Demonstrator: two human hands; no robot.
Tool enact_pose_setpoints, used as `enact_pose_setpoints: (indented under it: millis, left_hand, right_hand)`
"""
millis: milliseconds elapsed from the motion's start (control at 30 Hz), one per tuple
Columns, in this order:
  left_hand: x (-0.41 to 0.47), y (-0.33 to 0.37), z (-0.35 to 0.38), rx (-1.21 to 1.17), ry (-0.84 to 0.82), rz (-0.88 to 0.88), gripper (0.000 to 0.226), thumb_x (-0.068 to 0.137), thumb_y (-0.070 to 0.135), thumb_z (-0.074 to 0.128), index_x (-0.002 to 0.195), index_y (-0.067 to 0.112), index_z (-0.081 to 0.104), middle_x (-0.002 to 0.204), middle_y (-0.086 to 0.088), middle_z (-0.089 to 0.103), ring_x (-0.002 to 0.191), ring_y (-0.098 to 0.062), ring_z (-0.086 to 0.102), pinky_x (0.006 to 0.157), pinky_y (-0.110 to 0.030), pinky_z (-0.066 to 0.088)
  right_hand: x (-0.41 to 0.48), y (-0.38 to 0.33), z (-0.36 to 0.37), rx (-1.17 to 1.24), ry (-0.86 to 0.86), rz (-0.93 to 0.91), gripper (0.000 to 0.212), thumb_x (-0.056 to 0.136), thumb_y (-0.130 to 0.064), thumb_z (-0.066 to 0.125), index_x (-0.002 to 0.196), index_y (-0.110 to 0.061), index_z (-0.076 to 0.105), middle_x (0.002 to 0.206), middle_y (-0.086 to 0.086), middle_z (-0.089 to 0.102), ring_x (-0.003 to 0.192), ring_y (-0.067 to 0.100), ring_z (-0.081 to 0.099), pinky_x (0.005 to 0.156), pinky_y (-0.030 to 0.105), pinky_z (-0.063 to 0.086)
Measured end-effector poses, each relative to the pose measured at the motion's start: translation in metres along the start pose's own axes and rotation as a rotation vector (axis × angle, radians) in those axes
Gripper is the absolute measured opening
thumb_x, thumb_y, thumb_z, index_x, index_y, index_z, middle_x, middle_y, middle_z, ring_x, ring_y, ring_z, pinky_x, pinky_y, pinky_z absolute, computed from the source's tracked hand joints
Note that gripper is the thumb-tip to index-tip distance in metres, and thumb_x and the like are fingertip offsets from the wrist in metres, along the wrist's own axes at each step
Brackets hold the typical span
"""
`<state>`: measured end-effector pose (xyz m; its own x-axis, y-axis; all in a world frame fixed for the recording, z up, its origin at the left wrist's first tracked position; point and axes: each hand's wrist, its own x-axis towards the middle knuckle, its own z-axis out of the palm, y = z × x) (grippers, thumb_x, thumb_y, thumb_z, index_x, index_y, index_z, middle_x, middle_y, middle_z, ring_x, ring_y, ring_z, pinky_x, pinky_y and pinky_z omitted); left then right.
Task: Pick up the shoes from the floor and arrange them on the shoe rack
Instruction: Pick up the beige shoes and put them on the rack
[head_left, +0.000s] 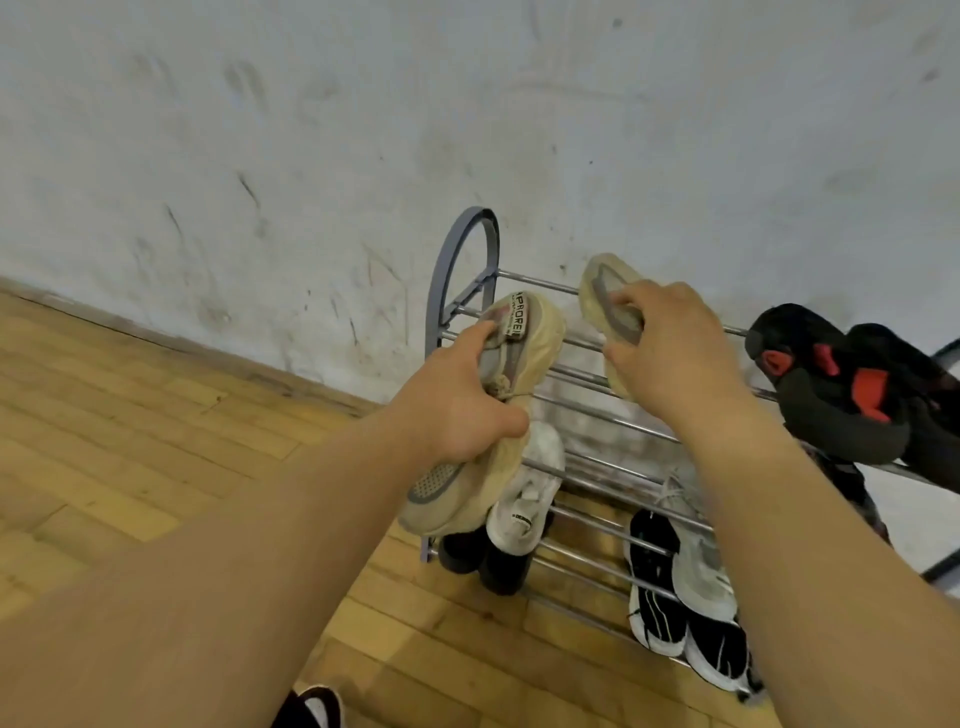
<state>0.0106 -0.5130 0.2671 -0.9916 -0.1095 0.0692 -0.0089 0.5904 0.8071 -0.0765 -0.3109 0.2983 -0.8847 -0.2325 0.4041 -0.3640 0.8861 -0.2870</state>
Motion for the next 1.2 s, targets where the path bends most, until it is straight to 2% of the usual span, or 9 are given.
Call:
enact_pose_setpoints:
  millis: [100,267,467,667,800,900,1000,1133,1200]
  left_hand:
    - [0.005,-0.008,-0.009,0.055,-0.021,0.021,0.107,0.074,0.027,0.082,0.16,0.04,0.02,0.141,0.004,0.049,0.102,-0.013,0.06,0.078,-0.023,0.048]
    - [0.0,-0.017,-0.035,0.131,-0.173,0.115,0.109,0.072,0.023,0.087,0.158,0.045,0.023,0.134,0.014,0.055,0.107,-0.005,0.06,0.079,-0.016,0.047]
    - [-0.017,-0.004,-0.043,0.161,-0.401,0.278,0.109,0.07,0.014,0.088,0.154,0.049,0.027,0.128,0.037,0.048,0.114,0.017,0.051,0.084,0.0,0.041]
    - [-0.031,0.009,-0.04,0.181,-0.452,0.382,0.111,0.07,0.012,0.086,0.15,0.059,0.025,0.133,0.033,0.048,0.118,0.011,0.051,0.089,-0.003,0.041]
    - [-0.043,0.015,-0.031,0.276,-0.352,0.412,0.107,0.074,0.013,0.081,0.156,0.049,0.023,0.134,0.027,0.042,0.113,0.013,0.045,0.091,0.0,0.036]
    - [-0.05,0.024,-0.028,0.199,-0.07,0.376,0.096,0.079,0.018,0.078,0.155,0.048,0.027,0.144,0.016,0.033,0.132,-0.001,0.036,0.108,-0.023,0.039]
    - [-0.059,0.031,-0.026,0.008,0.19,0.257,0.074,0.087,0.037,0.075,0.149,0.05,0.037,0.13,0.01,0.041,0.115,-0.007,0.048,0.096,-0.019,0.042]
    - [-0.068,0.039,-0.016,-0.111,0.109,0.144,0.059,0.095,0.055,0.06,0.148,0.058,0.033,0.097,0.004,0.064,0.08,-0.007,0.066,0.064,-0.013,0.047]
    - [-0.069,0.041,-0.011,-0.181,0.076,0.116,0.064,0.094,0.063,0.056,0.15,0.06,0.026,0.104,0.006,0.066,0.089,-0.009,0.069,0.075,-0.019,0.054]
  right_hand:
    - [0.004,0.002,0.003,-0.02,-0.127,0.011,0.059,0.088,-0.038,0.073,0.142,-0.026,0.054,0.138,0.01,0.052,0.118,0.031,0.057,0.084,0.031,0.039]
    - [-0.016,-0.012,-0.024,0.174,0.136,-0.076,0.035,0.095,-0.035,0.065,0.129,-0.027,0.061,0.125,-0.004,0.052,0.108,0.012,0.054,0.086,0.022,0.033]
    - [-0.044,-0.025,-0.039,0.491,-0.088,0.158,0.048,0.091,-0.066,0.055,0.133,-0.042,0.054,0.121,-0.015,0.064,0.103,0.01,0.064,0.09,0.037,0.051]
    - [-0.075,-0.014,-0.054,0.912,-0.48,0.455,0.036,0.104,-0.047,0.045,0.109,-0.027,0.075,0.081,0.002,0.067,0.057,0.011,0.058,0.049,0.021,0.043]
    - [-0.087,-0.009,-0.058,1.011,-0.437,0.396,0.03,0.105,-0.03,0.047,0.12,-0.028,0.073,0.096,0.008,0.077,0.06,0.012,0.064,0.043,0.022,0.049]
    - [-0.089,-0.004,-0.059,1.062,-0.233,0.455,0.024,0.101,-0.025,0.057,0.119,-0.024,0.073,0.109,0.015,0.077,0.064,0.015,0.067,0.041,0.024,0.051]
    - [-0.09,-0.001,-0.057,1.181,-0.132,0.477,0.025,0.101,-0.025,0.053,0.117,-0.023,0.072,0.099,0.012,0.077,0.066,0.018,0.069,0.043,0.024,0.052]
    - [-0.093,-0.004,-0.05,1.5,-0.127,0.471,0.03,0.103,-0.026,0.046,0.122,-0.016,0.068,0.105,0.009,0.074,0.076,0.02,0.07,0.051,0.025,0.056]
    - [-0.094,-0.01,-0.044,1.536,-0.168,0.407,0.034,0.1,-0.025,0.051,0.131,-0.014,0.06,0.116,0.012,0.073,0.088,0.025,0.072,0.058,0.03,0.058]
